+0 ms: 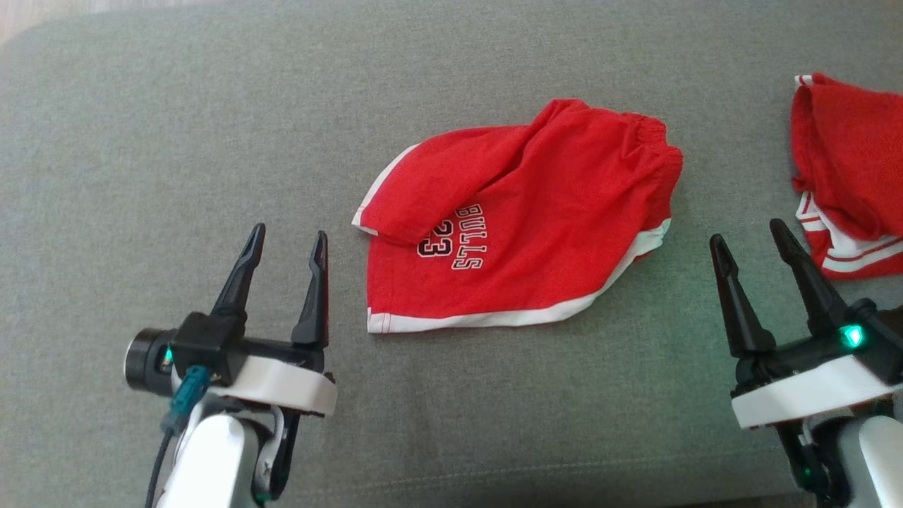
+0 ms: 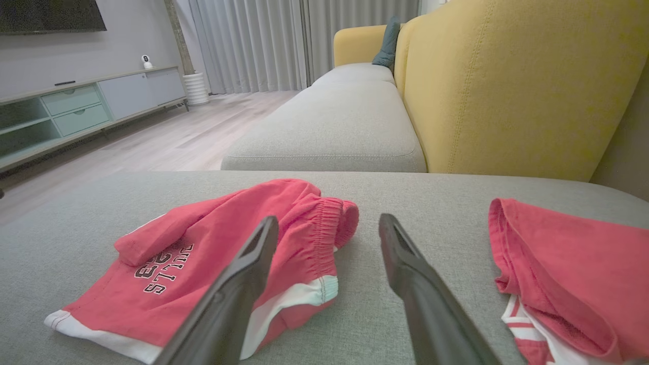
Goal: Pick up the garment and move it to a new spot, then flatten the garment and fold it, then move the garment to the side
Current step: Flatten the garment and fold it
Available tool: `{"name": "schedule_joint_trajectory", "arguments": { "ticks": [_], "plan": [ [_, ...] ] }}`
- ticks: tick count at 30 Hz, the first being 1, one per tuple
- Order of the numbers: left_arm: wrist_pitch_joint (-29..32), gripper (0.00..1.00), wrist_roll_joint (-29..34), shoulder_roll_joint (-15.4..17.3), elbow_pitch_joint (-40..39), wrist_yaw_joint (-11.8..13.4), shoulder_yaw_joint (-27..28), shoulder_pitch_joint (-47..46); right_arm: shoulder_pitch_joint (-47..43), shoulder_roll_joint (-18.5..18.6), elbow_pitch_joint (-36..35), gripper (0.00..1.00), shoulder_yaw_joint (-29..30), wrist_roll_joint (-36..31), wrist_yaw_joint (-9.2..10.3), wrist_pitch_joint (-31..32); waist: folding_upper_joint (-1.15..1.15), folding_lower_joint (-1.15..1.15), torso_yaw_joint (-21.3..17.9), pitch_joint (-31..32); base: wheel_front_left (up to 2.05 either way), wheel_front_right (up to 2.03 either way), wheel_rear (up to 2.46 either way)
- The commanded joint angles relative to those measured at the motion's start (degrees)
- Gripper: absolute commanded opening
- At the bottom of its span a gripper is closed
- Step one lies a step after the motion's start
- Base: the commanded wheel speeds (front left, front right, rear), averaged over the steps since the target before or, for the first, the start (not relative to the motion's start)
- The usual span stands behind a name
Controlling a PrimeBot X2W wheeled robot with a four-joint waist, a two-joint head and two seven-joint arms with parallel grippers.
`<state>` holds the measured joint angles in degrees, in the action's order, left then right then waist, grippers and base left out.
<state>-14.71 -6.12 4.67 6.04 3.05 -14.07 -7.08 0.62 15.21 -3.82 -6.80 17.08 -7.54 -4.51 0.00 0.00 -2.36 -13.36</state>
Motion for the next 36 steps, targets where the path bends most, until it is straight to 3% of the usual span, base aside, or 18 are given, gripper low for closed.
{"name": "schedule_joint_trajectory", "arguments": {
  "ticks": [1, 6, 12, 24, 26, 31, 33, 34, 36],
  "plan": [
    [-0.22, 1.0, 0.22, 0.81, -1.93, 0.24, 1.37, -0.2, 1.29, 0.63, -1.88, 1.0, -0.71, 0.21, 0.05, -0.09, 0.0, 0.0, 0.02, -0.18, 0.0, 0.0, 0.0],
    [1.61, 1.0, 0.44, 0.63, -1.71, -0.37, -0.56, 0.14, 1.78, 0.5, -1.51, 1.0, -0.89, 0.49, 0.05, -0.09, 0.0, 0.0, 0.09, -0.82, 0.0, 0.0, 0.0],
    [8.39, 1.0, -1.85, -0.57, -0.01, -2.79, -5.71, 1.38, 2.59, 0.42, -0.63, 1.0, -1.38, 0.76, 0.05, -0.2, 0.0, 0.0, -0.3, -2.41, 0.0, 0.0, 0.0],
    [18.19, 1.0, -4.81, -0.85, 5.17, -2.66, -7.85, 0.91, 3.4, 0.41, 0.4, 1.0, -1.34, 1.1, 0.05, -0.18, 0.0, 0.0, -1.43, -3.99, 0.0, 0.0, 0.0],
    [18.29, 0.91, -5.01, -0.84, 5.27, -2.6, -7.79, 0.54, 3.5, 0.44, 0.51, 1.0, -1.24, 1.16, 0.05, -0.14, 0.0, 0.0, -1.44, -4.14, 0.0, 0.0, 0.0],
    [17.52, 0.85, -5.3, -0.62, 5.23, -2.26, -7.39, -0.21, 3.62, 0.47, 0.76, 1.0, -1.08, 1.42, 0.05, 0.05, 0.0, 0.0, -1.37, -4.24, 0.0, 0.0, 0.0],
    [17.45, 0.67, -5.36, -0.43, 5.38, -2.12, -7.28, -0.41, 3.64, 0.46, 0.82, 1.0, -1.12, 1.5, 0.05, 0.11, 0.0, 0.0, -1.38, -4.25, 0.0, 0.0, 0.0],
    [17.45, 0.48, -5.42, -0.37, 5.45, -2.08, -7.27, -0.47, 3.64, 0.44, 0.89, 1.0, -1.17, 1.56, 0.05, 0.15, 0.0, 0.0, -1.39, -4.21, 0.0, 0.0, 0.0],
    [17.47, 0.26, -5.47, -0.24, 5.53, -1.97, -7.26, -0.58, 3.63, 0.42, 1.01, 1.0, -1.24, 1.69, 0.05, 0.29, 0.0, 0.0, -1.44, -4.23, 0.0, 0.0, 0.0]
  ]
}}
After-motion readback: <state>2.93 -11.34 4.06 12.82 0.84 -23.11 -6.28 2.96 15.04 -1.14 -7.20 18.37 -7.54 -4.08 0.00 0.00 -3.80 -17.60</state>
